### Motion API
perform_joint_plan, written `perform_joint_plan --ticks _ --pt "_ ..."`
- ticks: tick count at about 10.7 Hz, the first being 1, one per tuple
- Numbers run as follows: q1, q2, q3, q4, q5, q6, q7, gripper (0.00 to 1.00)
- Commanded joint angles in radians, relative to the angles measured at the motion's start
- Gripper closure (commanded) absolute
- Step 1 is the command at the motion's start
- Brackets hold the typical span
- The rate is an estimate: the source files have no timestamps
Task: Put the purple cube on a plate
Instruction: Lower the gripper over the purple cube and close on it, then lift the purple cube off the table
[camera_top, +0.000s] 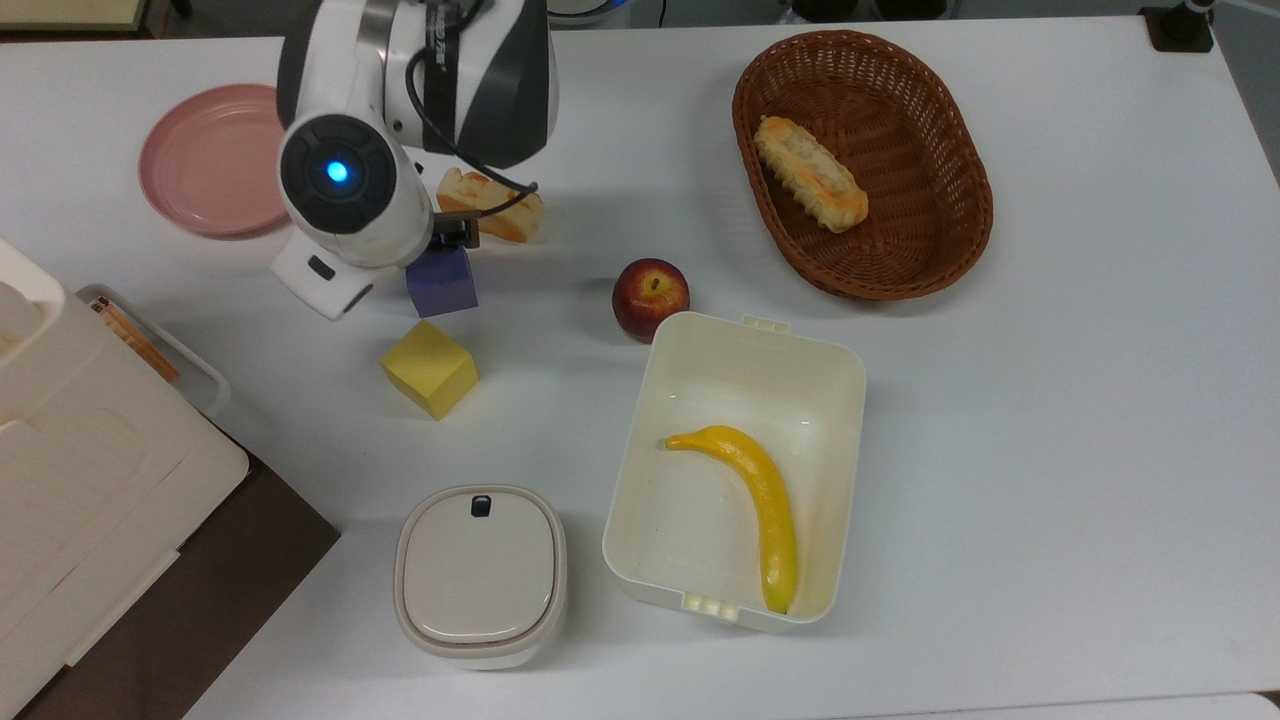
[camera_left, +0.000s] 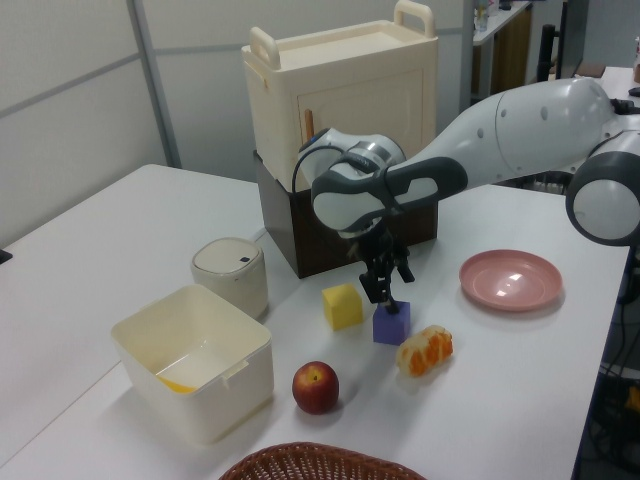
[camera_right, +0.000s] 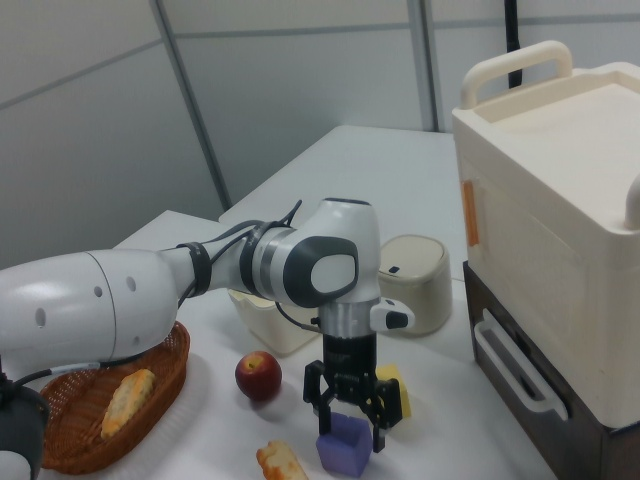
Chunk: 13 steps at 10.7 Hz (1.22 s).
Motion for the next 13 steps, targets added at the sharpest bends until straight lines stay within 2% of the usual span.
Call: perform_joint_plan --ticks 1,11,12,13 --pt "0.031 -0.021 0.006 -0.063 0.008 0.03 0.032 0.0" --pt "0.06 0.0 0.008 -0.059 0.031 0.072 0.036 0.0" --pt "0.06 0.0 0.006 -0.071 0.031 0.098 0.036 0.04" --pt "0.06 0.0 0.006 -0.073 0.025 0.101 0.036 0.38"
